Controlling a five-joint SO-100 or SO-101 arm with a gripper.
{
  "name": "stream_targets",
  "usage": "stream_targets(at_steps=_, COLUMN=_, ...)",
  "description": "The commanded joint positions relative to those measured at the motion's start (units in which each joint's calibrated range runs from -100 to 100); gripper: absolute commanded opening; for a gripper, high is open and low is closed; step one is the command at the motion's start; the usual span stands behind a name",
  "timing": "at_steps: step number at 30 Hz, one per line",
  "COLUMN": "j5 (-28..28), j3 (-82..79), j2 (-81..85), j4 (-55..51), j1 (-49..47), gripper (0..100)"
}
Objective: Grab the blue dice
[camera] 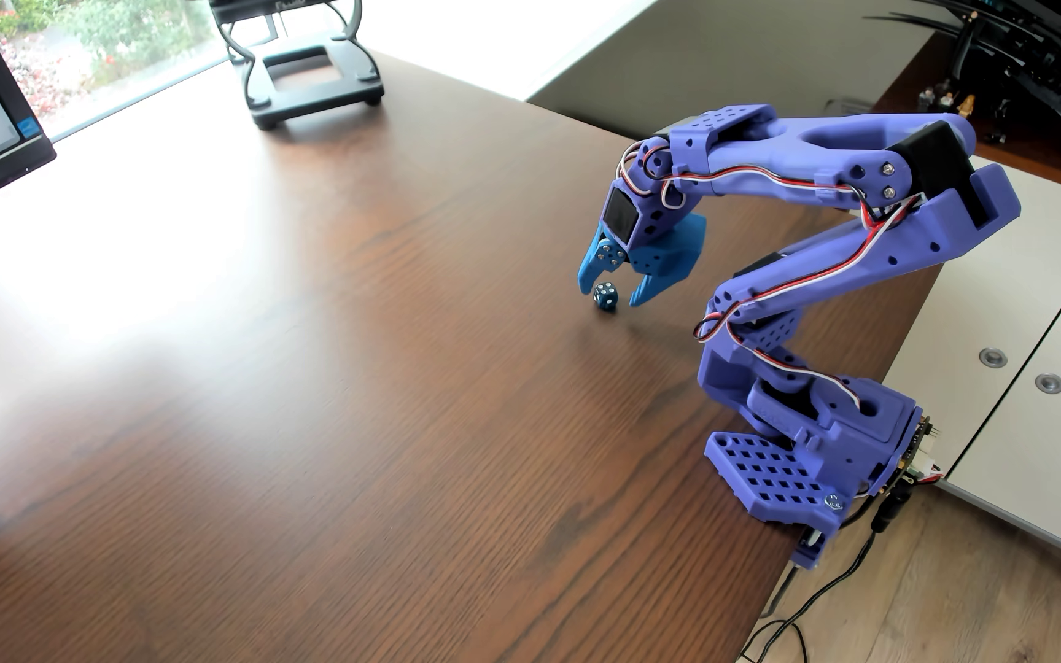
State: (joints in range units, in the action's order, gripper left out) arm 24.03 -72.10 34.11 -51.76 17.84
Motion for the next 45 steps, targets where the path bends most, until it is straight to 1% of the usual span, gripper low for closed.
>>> stream_targets(at_steps=1, j5=0.7, j3=2.1, j2=1.3, j4=1.0, j1=0.2, gripper=22)
stream_targets(at_steps=8, j5=1.3, j3=2.1, j2=1.1, j4=1.3, j1=0.9, gripper=22)
stream_targets(at_steps=13, j5=1.2, j3=4.8, j2=-4.9, j4=4.4, j1=1.3, gripper=22)
stream_targets(at_steps=16, j5=1.2, j3=6.5, j2=-7.4, j4=4.2, j1=1.4, gripper=22)
stream_targets(at_steps=33, j5=1.2, j3=7.4, j2=-7.9, j4=4.5, j1=0.7, gripper=22)
stream_targets(at_steps=45, j5=1.2, j3=7.2, j2=-8.0, j4=7.9, j1=0.7, gripper=22)
